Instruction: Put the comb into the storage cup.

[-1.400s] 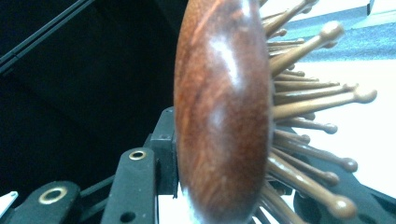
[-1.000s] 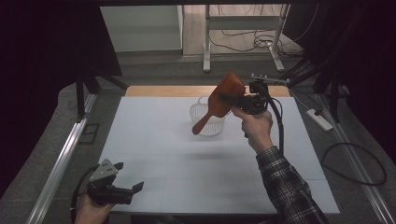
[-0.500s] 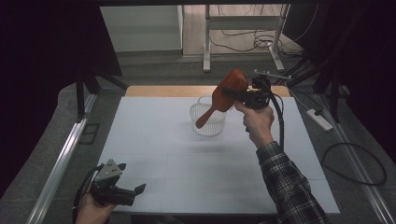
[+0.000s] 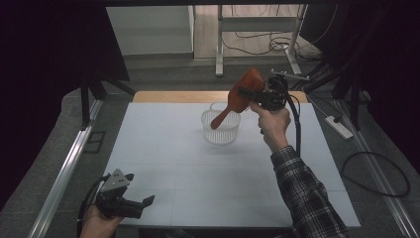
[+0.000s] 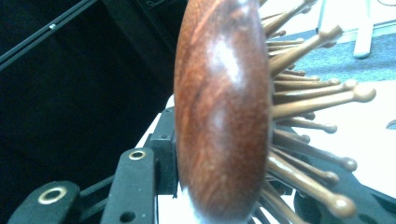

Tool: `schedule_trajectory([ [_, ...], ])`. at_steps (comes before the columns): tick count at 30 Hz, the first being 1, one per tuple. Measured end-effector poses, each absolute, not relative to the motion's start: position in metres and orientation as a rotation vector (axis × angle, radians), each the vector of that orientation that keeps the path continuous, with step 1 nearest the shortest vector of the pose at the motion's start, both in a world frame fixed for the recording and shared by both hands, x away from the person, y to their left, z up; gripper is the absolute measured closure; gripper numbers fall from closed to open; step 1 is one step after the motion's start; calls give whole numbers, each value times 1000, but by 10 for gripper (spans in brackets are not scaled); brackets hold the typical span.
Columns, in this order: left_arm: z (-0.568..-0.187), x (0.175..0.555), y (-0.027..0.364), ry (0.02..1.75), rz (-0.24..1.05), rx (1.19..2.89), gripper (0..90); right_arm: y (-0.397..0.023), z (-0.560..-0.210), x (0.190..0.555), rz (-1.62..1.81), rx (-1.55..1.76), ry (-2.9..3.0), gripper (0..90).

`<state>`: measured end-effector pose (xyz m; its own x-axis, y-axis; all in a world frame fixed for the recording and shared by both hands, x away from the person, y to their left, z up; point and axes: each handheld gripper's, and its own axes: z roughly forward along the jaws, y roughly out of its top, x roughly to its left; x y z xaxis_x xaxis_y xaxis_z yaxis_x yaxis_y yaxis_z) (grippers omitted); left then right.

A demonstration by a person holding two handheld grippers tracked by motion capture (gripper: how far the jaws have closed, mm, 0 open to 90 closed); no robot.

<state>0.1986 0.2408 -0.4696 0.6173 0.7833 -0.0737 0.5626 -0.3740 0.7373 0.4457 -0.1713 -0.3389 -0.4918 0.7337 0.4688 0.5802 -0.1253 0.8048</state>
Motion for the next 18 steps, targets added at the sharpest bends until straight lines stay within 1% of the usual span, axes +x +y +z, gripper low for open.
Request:
schedule_trajectory([
  [18,-470,198,241,1052,372,2090,0,-165,-353,465,1601,1539,1953,561],
])
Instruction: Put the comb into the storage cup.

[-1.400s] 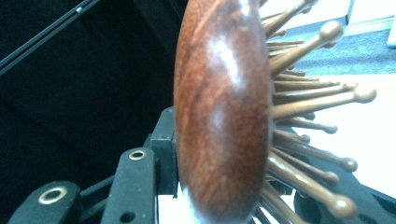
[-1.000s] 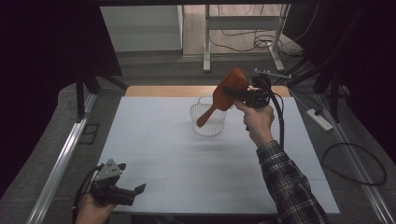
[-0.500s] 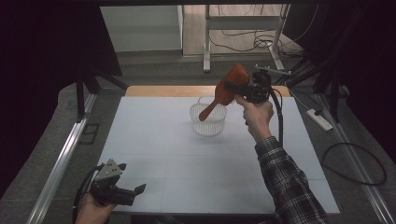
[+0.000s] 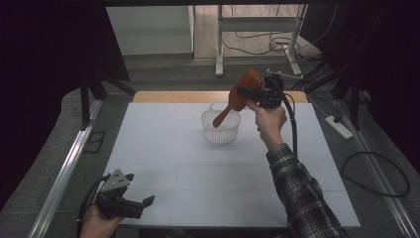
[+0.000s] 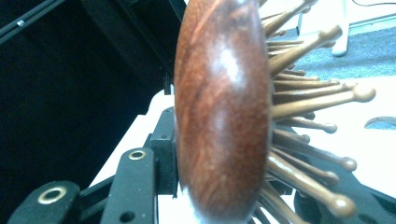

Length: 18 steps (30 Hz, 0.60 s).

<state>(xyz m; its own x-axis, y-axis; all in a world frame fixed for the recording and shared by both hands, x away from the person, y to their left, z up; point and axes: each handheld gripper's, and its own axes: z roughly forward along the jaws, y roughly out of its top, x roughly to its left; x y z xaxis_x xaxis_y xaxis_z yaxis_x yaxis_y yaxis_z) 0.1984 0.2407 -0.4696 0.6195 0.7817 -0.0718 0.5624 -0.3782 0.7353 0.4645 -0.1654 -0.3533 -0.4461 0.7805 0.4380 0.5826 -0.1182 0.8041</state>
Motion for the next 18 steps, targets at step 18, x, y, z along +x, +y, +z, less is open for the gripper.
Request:
schedule_trajectory([
  [18,-470,198,241,1056,372,2082,0,-151,-377,469,1534,1544,1999,560],
])
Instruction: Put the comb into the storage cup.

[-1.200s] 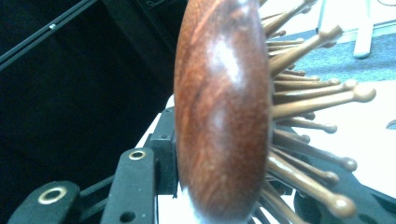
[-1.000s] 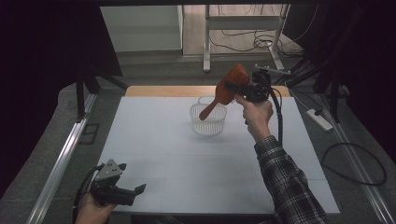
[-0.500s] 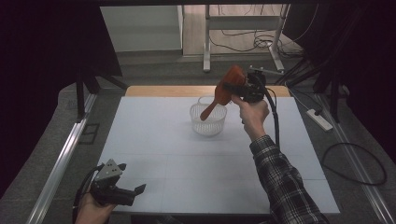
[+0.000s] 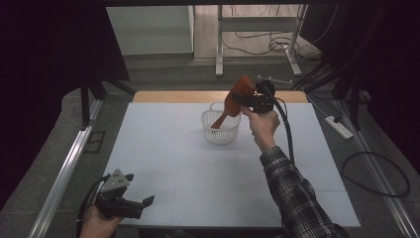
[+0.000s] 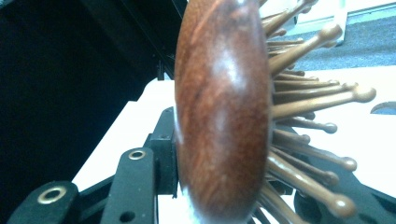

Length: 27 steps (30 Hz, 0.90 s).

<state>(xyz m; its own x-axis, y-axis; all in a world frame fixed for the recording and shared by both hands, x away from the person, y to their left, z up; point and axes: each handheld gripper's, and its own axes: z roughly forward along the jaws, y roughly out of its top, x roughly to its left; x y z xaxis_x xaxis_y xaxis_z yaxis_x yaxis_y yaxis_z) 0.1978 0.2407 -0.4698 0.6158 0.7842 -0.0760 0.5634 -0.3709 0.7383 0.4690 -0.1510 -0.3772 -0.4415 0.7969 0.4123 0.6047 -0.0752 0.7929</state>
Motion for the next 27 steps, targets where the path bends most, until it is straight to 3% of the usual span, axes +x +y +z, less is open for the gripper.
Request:
schedule_trajectory([
  [27,-470,197,241,1048,382,2092,1,-149,-410,471,1505,1608,2009,557],
])
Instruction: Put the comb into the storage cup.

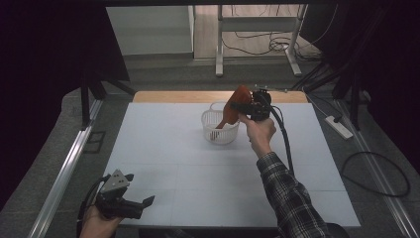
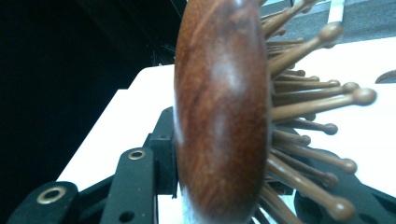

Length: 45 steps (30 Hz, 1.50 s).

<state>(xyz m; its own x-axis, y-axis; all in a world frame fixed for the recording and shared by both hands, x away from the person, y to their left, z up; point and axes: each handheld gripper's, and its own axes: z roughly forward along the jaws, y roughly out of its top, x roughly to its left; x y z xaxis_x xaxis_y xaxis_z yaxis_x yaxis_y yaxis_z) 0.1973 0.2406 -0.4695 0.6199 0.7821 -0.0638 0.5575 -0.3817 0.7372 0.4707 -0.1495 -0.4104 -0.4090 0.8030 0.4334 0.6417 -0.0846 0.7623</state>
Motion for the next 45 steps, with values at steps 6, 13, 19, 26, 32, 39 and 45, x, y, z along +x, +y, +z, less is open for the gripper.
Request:
schedule_trajectory([
  [6,-470,197,241,1049,382,2092,1,-150,-416,471,1503,1611,2005,557],
  [13,-470,197,240,1049,381,2094,2,-152,-423,470,1512,1621,1995,552],
  [19,-470,197,240,1049,384,2096,2,-157,-429,469,1538,1640,1974,531],
  [26,-470,198,240,1049,383,2098,3,-162,-435,469,1562,1662,1950,497],
  [32,-470,197,240,1048,383,2099,3,-163,-434,468,1546,1657,1941,456],
  [39,-470,198,239,1048,384,2101,4,-165,-434,469,1544,1659,1947,426],
  [45,-470,198,239,1048,384,2102,4,-164,-434,469,1526,1641,1961,405],
])
